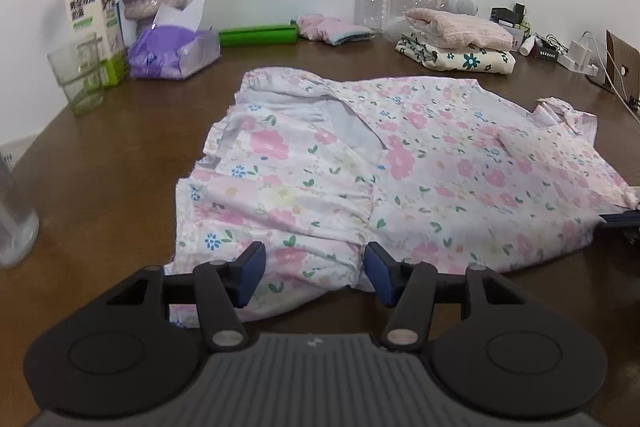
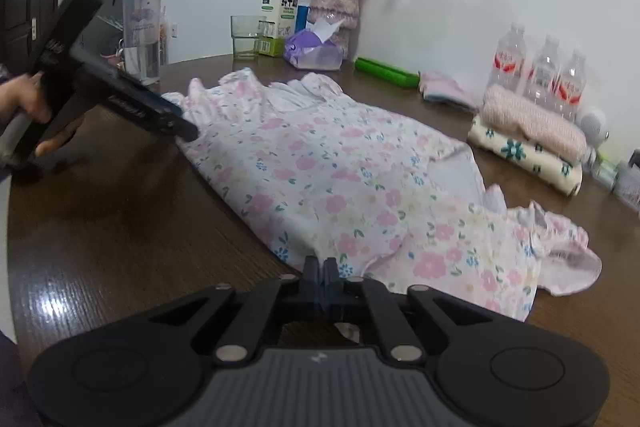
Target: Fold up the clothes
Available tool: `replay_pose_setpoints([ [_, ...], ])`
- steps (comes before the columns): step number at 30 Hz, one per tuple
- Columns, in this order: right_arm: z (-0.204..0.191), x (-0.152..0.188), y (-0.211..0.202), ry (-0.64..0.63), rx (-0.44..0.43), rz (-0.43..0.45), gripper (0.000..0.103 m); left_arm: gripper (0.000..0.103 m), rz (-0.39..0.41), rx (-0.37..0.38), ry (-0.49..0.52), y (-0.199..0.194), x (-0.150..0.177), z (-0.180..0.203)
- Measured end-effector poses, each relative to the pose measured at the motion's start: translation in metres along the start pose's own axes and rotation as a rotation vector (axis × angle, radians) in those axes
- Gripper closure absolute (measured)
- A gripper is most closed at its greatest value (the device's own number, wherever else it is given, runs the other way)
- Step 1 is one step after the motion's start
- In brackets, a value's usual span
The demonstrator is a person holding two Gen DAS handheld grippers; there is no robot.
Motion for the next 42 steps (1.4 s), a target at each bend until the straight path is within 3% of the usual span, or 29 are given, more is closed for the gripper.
replay_pose_setpoints([
  [4,-0.004,0.018,-0.026,-0.039,-0.112,-0.012,0.103,0.05,-0.053,0.005,-0.006,-0.03,0.025,0.011],
  [6,0.005,0.028,-0.035,0.0,-0.096,-0.029,0.103,0.051,-0.104,0.057,-0.03,-0.051,0.041,0.018],
  [7,0.01,0.033,-0.04,0.02,-0.087,-0.037,0.096,0.051,-0.135,0.114,-0.057,-0.062,0.047,0.022],
  [8,0.009,0.03,-0.046,0.026,-0.088,-0.032,0.093,0.05,-0.138,0.167,-0.093,-0.073,0.046,0.024],
  [11,0.001,0.012,-0.057,0.062,-0.074,0.015,0.092,0.039,-0.059,0.222,-0.177,-0.095,0.027,0.026],
  [13,-0.015,-0.007,-0.049,0.101,-0.075,0.053,0.091,0.03,-0.006,0.205,-0.15,-0.085,0.016,0.04],
  [15,-0.038,-0.021,-0.031,0.131,-0.109,0.056,0.091,0.029,0.018,0.171,-0.106,-0.069,0.01,0.056],
  [17,-0.06,-0.024,-0.009,0.089,-0.098,0.024,0.092,0.035,-0.031,0.046,0.032,-0.043,0.023,0.074],
  [19,-0.059,-0.018,-0.005,0.104,-0.077,0.021,0.092,0.037,-0.014,-0.02,0.106,-0.041,0.033,0.08],
  [24,-0.018,0.011,-0.02,0.229,-0.036,0.013,0.088,0.032,-0.013,-0.031,-0.019,-0.051,0.05,0.05],
  [26,-0.003,0.01,-0.03,0.246,-0.043,0.011,0.074,0.031,-0.051,-0.007,-0.031,-0.054,0.046,0.041],
  [27,0.003,0.004,-0.036,0.237,-0.045,0.018,0.075,0.031,-0.076,0.012,-0.035,-0.055,0.042,0.037],
  [29,0.022,-0.014,-0.045,0.208,-0.027,0.035,0.074,0.032,-0.07,0.039,-0.005,-0.063,0.015,0.03],
  [31,0.052,-0.041,-0.047,0.162,0.03,0.05,0.07,0.025,0.017,0.028,0.068,-0.073,-0.029,0.021],
  [32,0.066,-0.053,-0.035,0.11,0.049,0.033,0.059,0.011,0.056,0.019,0.119,-0.073,-0.052,0.017],
  [33,0.08,-0.065,-0.024,0.058,0.069,0.016,0.052,0.004,0.082,0.016,0.172,-0.067,-0.073,0.014],
  [34,0.094,-0.077,-0.012,0.006,0.088,-0.001,0.039,0.004,0.097,0.013,0.212,-0.055,-0.092,0.011],
  [36,0.11,-0.087,0.032,-0.067,0.001,-0.089,0.035,0.007,0.109,0.038,0.245,-0.021,-0.123,0.007],
  [39,0.126,-0.089,0.086,-0.068,-0.107,-0.191,0.036,0.006,0.196,0.202,0.312,0.02,-0.144,0.012],
  [40,0.129,-0.091,0.098,-0.064,-0.132,-0.198,0.037,0.006,0.193,0.235,0.318,0.034,-0.147,0.011],
  [42,0.13,-0.095,0.114,-0.074,-0.178,-0.191,0.037,0.015,0.089,0.234,0.282,0.065,-0.145,0.004],
])
Point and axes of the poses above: each gripper's, at about its wrist camera, not at the fingertips, and y roughly the way its jaws point, z to its right, x to its underside, the point moved 10 cm from there along y, roughly the way its jaws point, and after that the axes turned 5 degrees about -y, right-handed, at the moved point
